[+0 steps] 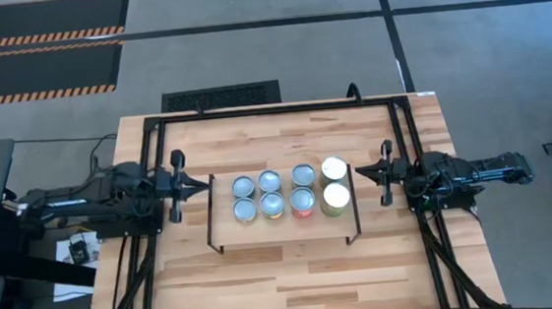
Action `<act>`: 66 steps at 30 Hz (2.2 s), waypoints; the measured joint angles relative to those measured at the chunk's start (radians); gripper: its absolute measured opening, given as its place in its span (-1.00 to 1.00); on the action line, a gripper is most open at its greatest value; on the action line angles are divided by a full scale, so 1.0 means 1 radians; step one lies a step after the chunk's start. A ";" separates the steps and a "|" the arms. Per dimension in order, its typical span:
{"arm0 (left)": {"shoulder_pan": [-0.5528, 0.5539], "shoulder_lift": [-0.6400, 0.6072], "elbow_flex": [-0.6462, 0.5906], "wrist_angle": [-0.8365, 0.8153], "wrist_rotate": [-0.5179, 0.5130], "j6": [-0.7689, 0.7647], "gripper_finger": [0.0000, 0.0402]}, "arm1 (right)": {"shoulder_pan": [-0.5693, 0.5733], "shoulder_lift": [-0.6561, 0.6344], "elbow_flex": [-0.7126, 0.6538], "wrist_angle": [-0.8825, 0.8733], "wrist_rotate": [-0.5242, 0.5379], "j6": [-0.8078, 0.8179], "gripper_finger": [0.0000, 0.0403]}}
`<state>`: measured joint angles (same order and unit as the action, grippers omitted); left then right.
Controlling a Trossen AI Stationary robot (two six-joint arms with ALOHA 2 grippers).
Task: Pick and place cans onto a shelf
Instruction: Return to home position
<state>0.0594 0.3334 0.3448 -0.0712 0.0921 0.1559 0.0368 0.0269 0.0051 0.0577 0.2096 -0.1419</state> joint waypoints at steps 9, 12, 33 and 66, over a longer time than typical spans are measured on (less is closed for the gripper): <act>0.090 -0.110 -0.123 0.101 0.042 -0.024 -1.00 | 0.000 0.000 0.000 0.002 -0.002 -0.006 -0.93; 0.105 -0.155 -0.168 0.100 0.044 -0.045 -1.00 | 0.000 0.000 0.000 0.002 -0.002 -0.012 -0.93; 0.121 -0.332 -0.334 0.127 -0.007 -0.086 -1.00 | -0.014 -0.024 0.000 -0.015 -0.050 -0.027 -0.97; 0.121 -0.329 -0.338 0.105 -0.126 -0.198 -1.00 | -0.105 0.013 0.000 -0.014 -0.029 0.010 -0.87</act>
<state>0.1802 0.0040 0.0071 0.0339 -0.0341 -0.0422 -0.0681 0.0395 0.0051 0.0441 0.1806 -0.1318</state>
